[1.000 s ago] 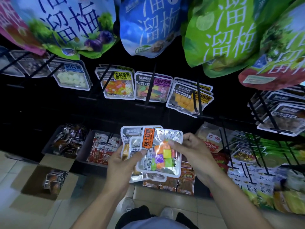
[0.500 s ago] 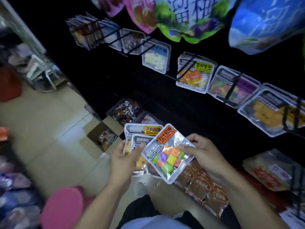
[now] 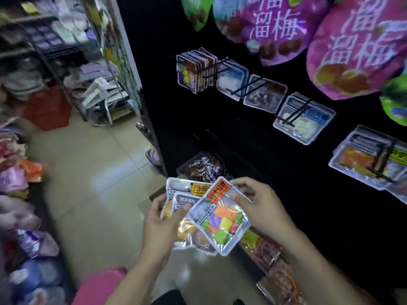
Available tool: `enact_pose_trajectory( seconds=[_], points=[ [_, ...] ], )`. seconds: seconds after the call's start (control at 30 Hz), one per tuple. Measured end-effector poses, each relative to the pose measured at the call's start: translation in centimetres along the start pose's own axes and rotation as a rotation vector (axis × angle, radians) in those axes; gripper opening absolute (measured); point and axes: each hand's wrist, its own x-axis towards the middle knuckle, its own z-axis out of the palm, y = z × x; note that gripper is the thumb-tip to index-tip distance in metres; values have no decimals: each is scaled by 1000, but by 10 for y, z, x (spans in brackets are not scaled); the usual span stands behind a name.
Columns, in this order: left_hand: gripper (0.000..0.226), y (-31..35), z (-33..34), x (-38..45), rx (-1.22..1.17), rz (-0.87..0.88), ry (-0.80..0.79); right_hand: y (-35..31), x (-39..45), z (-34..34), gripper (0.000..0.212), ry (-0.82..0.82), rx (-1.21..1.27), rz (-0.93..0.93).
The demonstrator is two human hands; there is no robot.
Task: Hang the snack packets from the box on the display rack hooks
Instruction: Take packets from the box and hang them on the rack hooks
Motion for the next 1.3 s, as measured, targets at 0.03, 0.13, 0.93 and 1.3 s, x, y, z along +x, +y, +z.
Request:
enact_pose_trajectory(
  seconds=[0.03,0.13,0.93,1.3],
  points=[
    [32,10,-13,19,11,22,15,-11,14,12,26,36,41,-19],
    [48,40,-47,68,27,57,57,-38,59,42,35,157,159,-50],
    [55,146,-50,294,67,45,24,-117,372,126,55,480,328,-122],
    [66,173,-43,373,167,-47,-236,-123,397,143,53,805,393,-164]
  ],
)
